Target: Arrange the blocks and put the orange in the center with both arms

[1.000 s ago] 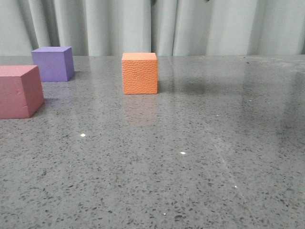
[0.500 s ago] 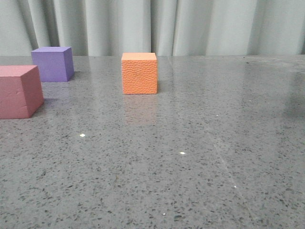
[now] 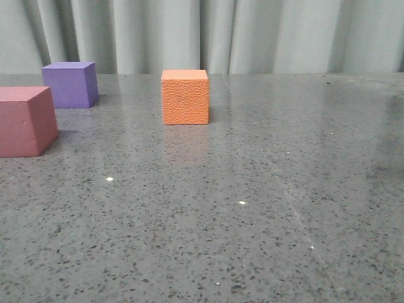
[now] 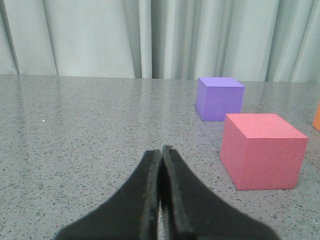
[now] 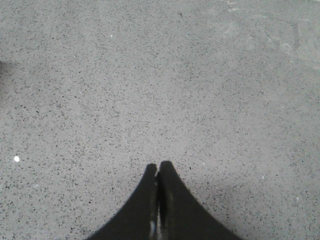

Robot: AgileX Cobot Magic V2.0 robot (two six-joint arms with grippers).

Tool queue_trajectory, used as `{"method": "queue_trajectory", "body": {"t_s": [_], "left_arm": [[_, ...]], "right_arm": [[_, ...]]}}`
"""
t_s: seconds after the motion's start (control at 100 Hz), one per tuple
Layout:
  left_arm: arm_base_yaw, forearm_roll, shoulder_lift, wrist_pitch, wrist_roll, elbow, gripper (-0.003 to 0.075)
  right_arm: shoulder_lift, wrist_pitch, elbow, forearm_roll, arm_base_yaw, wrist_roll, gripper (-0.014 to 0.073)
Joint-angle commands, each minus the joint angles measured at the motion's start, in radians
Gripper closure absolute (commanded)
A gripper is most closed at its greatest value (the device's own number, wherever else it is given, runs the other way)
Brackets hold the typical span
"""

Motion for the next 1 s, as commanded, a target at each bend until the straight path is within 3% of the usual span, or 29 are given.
{"method": "queue_trajectory", "body": {"t_s": [0.0, 0.25, 0.37, 0.49, 0.65, 0.81, 0.99], "left_arm": [[0.002, -0.008, -0.032, -0.082, -0.002, 0.055, 0.0739], [0.002, -0.008, -0.032, -0.082, -0.002, 0.055, 0.0739], [0.002, -0.008, -0.032, -0.082, -0.002, 0.055, 0.0739], [0.002, -0.008, -0.032, -0.082, -0.002, 0.055, 0.0739], [0.002, -0.008, -0.032, -0.082, -0.002, 0.055, 0.0739], [0.002, -0.008, -0.032, -0.082, -0.002, 0.055, 0.0739], [0.002, -0.008, -0.032, -0.082, -0.002, 0.055, 0.0739]], "right_arm": [[-0.015, -0.036, -0.024, -0.045, -0.006, -0.007, 0.0661], [-0.013, -0.061, -0.024, -0.045, -0.006, -0.007, 0.0661], [-0.044, -0.183, -0.007, -0.044, -0.016, -0.023, 0.0661], [-0.124, -0.261, 0.036, -0.028, -0.089, -0.049, 0.0661], [-0.282, -0.300, 0.138, 0.074, -0.270, -0.060, 0.0661], [-0.477, -0.343, 0.285, 0.183, -0.381, -0.199, 0.0661], [-0.711, -0.524, 0.515, 0.318, -0.414, -0.386, 0.0661]]}}
